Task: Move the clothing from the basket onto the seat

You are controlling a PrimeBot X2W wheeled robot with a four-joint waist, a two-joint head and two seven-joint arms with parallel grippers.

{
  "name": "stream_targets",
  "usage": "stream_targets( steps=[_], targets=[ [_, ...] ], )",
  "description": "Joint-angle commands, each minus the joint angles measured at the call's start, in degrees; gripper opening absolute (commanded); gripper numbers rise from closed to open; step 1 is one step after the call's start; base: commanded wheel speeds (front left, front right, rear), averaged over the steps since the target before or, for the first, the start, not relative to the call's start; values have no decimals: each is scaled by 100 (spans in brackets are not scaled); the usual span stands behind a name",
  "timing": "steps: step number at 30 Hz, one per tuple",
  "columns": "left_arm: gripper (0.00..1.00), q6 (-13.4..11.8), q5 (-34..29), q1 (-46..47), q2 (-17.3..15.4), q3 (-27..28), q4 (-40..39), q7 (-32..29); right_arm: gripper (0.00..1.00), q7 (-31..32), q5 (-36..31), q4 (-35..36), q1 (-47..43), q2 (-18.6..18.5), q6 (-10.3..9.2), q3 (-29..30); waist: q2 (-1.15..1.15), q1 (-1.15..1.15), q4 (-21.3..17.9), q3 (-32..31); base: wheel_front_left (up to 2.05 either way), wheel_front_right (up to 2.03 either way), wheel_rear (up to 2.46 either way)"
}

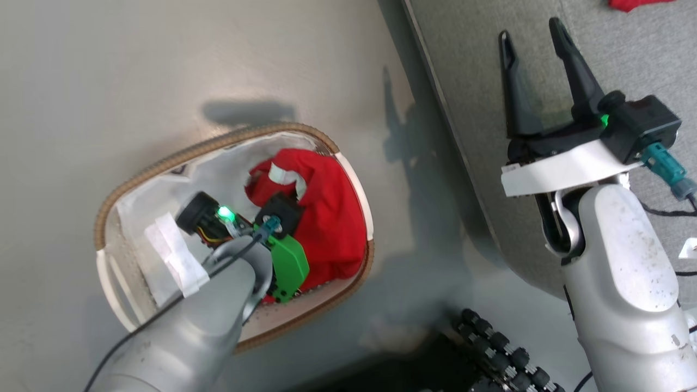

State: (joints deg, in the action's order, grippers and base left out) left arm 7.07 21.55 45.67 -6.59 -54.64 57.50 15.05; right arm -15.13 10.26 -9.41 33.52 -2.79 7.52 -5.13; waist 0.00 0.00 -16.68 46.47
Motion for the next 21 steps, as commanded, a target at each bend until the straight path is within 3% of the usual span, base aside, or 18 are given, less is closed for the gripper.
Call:
stream_targets(
  steps=[1,13,21],
  targets=[
    [0,-27,0,-167,-40,56,-154,16,100,-3,-88,-49,-148,-21,-6,24,0,0,323,-578,0,0,0],
    [0,-20,-321,-698,-218,465,-1443,11,100,-3,-558,-408,-905,-22,-6,175,0,0,859,-2151,0,0,0],
    [0,-4,-624,-534,-397,633,-2036,11,100,-3,-693,-612,-1437,-23,-6,84,0,0,1039,-3116,0,0,0]
  ],
)
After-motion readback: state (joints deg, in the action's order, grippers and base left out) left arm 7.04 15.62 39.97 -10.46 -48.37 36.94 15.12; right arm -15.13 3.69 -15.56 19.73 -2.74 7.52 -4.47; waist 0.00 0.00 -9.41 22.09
